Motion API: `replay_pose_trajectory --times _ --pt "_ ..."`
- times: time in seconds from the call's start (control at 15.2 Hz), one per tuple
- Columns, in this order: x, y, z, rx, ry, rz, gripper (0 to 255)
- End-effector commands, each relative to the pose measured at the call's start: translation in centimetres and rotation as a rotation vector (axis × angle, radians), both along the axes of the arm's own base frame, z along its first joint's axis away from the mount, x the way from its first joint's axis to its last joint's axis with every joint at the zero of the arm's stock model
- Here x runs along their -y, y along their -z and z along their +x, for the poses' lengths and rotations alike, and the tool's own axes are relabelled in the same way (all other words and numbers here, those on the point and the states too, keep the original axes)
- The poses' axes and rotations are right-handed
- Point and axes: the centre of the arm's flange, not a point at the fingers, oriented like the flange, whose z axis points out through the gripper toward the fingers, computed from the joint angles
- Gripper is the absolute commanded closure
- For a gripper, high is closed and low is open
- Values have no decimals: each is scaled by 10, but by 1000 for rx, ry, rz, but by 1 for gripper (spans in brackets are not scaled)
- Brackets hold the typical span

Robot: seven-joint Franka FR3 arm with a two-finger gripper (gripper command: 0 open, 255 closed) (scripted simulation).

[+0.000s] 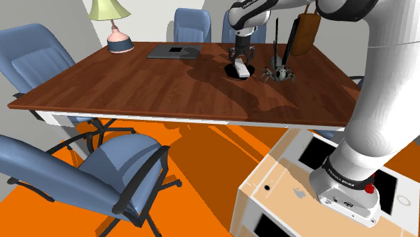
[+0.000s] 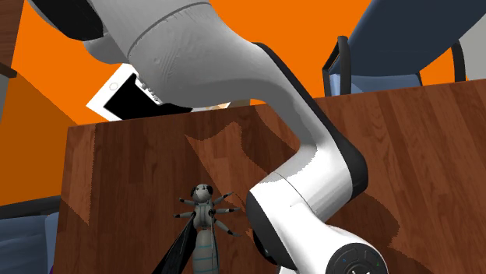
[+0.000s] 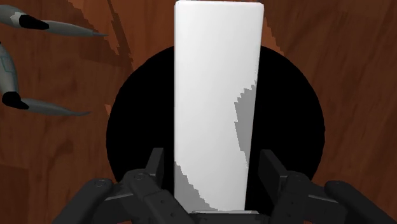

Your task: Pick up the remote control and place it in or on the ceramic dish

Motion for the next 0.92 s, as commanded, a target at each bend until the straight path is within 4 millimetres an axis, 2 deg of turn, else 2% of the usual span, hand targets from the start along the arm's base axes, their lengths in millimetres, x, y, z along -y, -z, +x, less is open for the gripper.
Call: replay_pose_trajectory --times 0.0,0.26,0.53,0.86 --pt "0 0 0 0 0 0 0" --pt "0 0 0 0 0 0 0" --pt "-1 -50 0 0 0 0 0" --pt "-1 -50 0 0 0 0 0"
